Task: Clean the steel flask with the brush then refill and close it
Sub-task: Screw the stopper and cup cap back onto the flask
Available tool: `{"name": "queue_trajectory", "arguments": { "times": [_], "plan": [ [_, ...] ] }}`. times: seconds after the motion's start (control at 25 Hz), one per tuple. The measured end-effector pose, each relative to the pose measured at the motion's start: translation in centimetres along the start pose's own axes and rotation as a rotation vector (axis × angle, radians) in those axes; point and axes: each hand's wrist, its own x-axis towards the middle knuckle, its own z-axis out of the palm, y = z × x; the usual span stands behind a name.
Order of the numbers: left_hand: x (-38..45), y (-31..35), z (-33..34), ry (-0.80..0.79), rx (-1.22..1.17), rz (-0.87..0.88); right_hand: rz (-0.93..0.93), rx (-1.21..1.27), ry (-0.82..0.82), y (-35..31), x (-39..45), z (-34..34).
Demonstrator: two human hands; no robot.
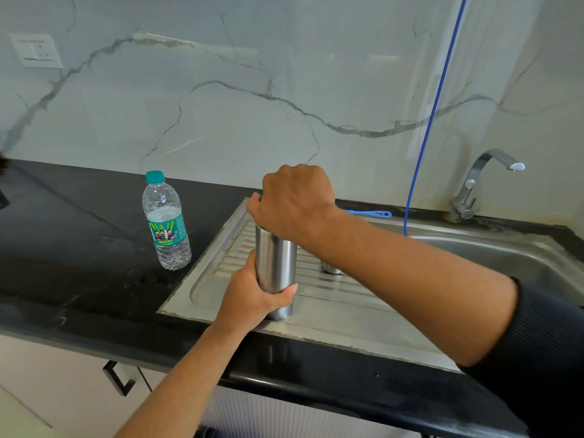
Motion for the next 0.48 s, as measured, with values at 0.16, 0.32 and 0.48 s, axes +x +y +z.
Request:
{"name": "queue_trajectory", "arguments": {
  "times": [0.16, 0.32, 0.48],
  "plan": [
    [0.3, -0.5, -0.1, -0.029, -0.022, 0.025, -0.031, 0.349, -0.276, 2.9, 0.4, -1.3],
    [0.6, -1.0, -0.2, -0.042, -0.048, 0.046, 0.238, 0.761, -0.248, 8.0, -0.4, 4.6],
    [0.7, -1.1, -0.2, -0.037, -0.051, 0.073, 0.307, 0.605, -0.544, 9.0, -3.8, 14.6]
  ]
}}
